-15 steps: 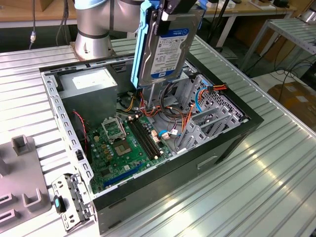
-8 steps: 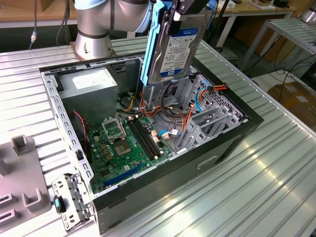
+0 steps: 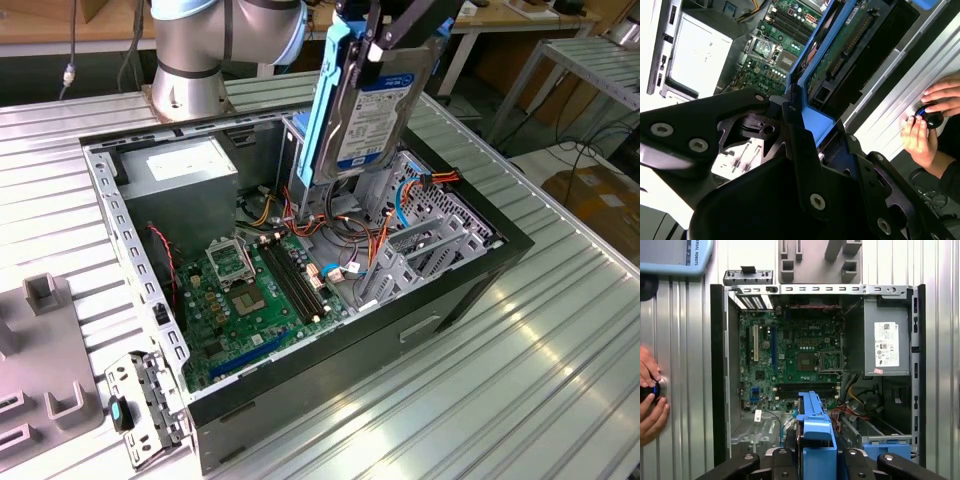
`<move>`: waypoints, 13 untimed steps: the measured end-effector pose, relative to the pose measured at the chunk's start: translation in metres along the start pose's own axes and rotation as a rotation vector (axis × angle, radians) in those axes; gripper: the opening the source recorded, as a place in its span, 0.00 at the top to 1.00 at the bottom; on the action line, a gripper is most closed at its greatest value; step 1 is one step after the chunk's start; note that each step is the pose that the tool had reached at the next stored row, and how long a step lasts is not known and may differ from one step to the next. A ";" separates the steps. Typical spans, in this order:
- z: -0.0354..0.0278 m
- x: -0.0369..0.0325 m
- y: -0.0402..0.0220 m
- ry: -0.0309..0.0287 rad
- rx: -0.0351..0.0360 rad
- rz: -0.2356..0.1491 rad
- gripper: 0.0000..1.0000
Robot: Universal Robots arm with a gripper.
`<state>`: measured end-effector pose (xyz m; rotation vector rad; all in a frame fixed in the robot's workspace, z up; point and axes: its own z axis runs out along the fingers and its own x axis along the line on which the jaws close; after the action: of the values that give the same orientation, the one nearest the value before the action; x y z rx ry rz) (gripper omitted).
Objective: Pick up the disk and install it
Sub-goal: 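Insert the disk into the insertion slot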
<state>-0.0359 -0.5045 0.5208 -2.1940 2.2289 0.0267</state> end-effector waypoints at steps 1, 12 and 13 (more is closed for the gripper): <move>0.0011 0.0021 -0.0008 0.0000 0.0000 0.000 0.63; 0.0162 0.0264 -0.0134 0.0001 0.0000 0.000 0.63; 0.0170 0.0282 -0.0146 0.0003 0.0000 0.000 0.63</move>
<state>-0.0218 -0.5326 0.5031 -2.1941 2.2291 0.0264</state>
